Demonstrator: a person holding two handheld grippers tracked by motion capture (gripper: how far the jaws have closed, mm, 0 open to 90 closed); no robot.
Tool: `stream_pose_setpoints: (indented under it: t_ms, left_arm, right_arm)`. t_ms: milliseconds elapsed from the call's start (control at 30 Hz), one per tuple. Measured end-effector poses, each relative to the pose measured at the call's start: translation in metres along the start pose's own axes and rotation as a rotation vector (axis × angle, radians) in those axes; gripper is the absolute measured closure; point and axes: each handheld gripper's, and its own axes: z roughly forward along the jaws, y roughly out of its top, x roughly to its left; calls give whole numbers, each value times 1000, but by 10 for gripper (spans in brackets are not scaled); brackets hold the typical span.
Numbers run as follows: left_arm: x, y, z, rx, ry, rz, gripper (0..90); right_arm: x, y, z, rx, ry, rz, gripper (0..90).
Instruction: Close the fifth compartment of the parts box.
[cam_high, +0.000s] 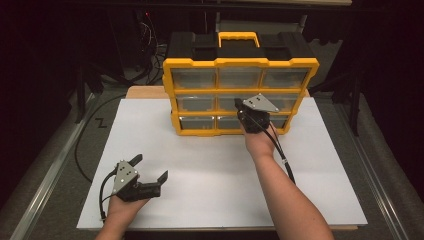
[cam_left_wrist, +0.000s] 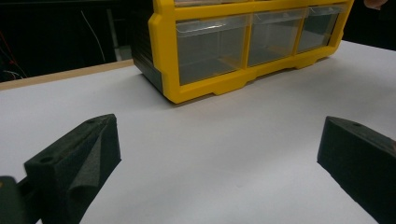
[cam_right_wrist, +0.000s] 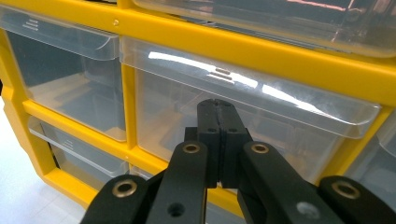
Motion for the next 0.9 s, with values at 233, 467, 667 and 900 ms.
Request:
stream_pose_setpoints:
  t_ms: [233, 467, 667, 900]
  left_arm:
    - [0, 0, 0, 0, -1, -5, 1]
    - [1, 0, 0, 3, 0, -8, 1]
    - [2, 0, 0, 1, -1, -14, 1]
    - [2, 0, 1, 4, -1, -17, 1]
  right_arm:
    - [1, 0, 1, 5, 5, 2, 900]
    - [2, 0, -5, 10, 22, 9, 900]
    - [4, 3, -18, -7, 40, 3, 900]
    - [2, 2, -38, -23, 73, 10, 900]
